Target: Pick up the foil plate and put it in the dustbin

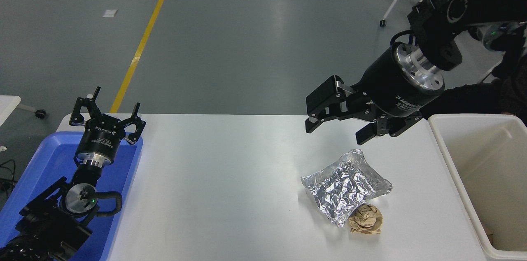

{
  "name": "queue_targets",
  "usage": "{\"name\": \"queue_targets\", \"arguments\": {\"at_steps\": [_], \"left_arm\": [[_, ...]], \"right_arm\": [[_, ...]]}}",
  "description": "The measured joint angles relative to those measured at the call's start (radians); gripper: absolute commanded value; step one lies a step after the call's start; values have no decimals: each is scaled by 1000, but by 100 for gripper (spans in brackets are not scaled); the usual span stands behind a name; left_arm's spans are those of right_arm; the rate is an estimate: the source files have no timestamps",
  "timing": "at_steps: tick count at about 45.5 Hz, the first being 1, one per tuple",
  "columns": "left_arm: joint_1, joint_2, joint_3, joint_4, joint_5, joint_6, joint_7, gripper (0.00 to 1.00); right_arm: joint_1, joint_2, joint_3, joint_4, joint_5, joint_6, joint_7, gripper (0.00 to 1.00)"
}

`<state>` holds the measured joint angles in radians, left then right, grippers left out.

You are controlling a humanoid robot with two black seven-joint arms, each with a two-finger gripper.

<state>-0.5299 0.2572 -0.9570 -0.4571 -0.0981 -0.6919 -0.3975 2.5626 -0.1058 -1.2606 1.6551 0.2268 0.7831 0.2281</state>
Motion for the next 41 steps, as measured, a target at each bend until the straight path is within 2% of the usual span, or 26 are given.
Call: {"name": "queue_targets", "arguments": {"at_steps": [27, 33, 41], "left_arm": [[1, -1, -5, 0, -2, 0, -1, 100], [1, -1, -5, 0, -2, 0, -1, 100], [1, -1, -5, 0, -1, 0, -1, 100]], "right_arm": [[-82, 8, -35, -51, -21, -47, 8, 100], [-144, -38, -47, -64, -76, -111, 9, 100], [-270, -136, -51, -103, -218, -214, 10, 100]]}}
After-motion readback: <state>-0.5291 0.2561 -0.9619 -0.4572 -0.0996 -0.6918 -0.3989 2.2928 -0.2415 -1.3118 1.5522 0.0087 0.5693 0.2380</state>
